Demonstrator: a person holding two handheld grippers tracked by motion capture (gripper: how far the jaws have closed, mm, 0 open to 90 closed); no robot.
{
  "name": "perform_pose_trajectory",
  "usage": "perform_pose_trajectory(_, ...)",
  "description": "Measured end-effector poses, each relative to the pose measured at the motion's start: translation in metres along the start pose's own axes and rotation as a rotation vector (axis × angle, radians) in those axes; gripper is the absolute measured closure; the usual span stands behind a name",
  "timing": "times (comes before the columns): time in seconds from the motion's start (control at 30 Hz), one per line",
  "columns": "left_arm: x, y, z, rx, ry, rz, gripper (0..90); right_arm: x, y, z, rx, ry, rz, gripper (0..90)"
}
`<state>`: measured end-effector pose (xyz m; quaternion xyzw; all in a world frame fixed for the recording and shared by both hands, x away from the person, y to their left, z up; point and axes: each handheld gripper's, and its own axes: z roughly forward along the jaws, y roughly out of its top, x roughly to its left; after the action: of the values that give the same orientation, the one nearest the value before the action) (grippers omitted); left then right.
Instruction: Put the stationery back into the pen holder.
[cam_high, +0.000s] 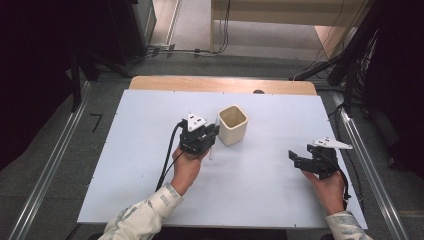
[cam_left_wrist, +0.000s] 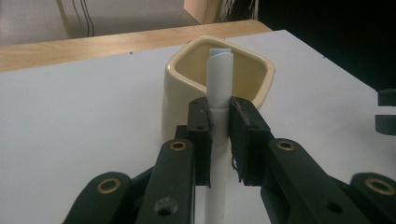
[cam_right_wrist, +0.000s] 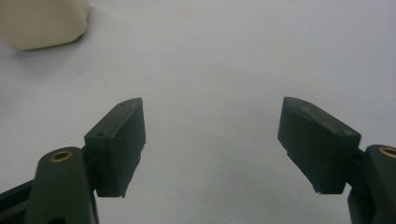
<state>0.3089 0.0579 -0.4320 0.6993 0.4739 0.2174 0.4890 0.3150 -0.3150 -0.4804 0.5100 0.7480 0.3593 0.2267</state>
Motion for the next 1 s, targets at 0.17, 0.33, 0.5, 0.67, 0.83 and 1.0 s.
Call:
perform_pose_trajectory(0.17, -0.001, 0.003, 0.001, -0.008, -0.001, 0.003, 79.7, 0.000, 0.000, 0.000, 0.001, -0.001, -0.002, 21.4)
perform_pose_trajectory(0.33, -0.001, 0.009, 0.002, -0.011, -0.005, -0.004, 79.7, 0.001, 0.000, 0.000, 0.000, -0.001, 0.001, 21.5)
perform_pose_trajectory(0.5, -0.002, 0.016, 0.003, -0.014, -0.014, -0.007, 79.7, 0.001, 0.000, 0.000, 0.000, 0.001, 0.003, 21.5)
perform_pose_trajectory(0.67, -0.004, 0.025, 0.004, -0.013, -0.016, 0.003, 79.6, 0.000, 0.000, -0.001, -0.002, 0.001, -0.002, 21.5)
perform_pose_trajectory(0.83, -0.006, 0.034, 0.006, -0.016, -0.021, 0.002, 79.7, 0.000, 0.000, -0.001, -0.005, 0.003, -0.001, 21.6)
perform_pose_trajectory(1.0, -0.009, 0.043, 0.005, -0.025, -0.024, 0.012, 79.6, 0.000, 0.000, -0.001, -0.005, 0.005, 0.002, 21.7)
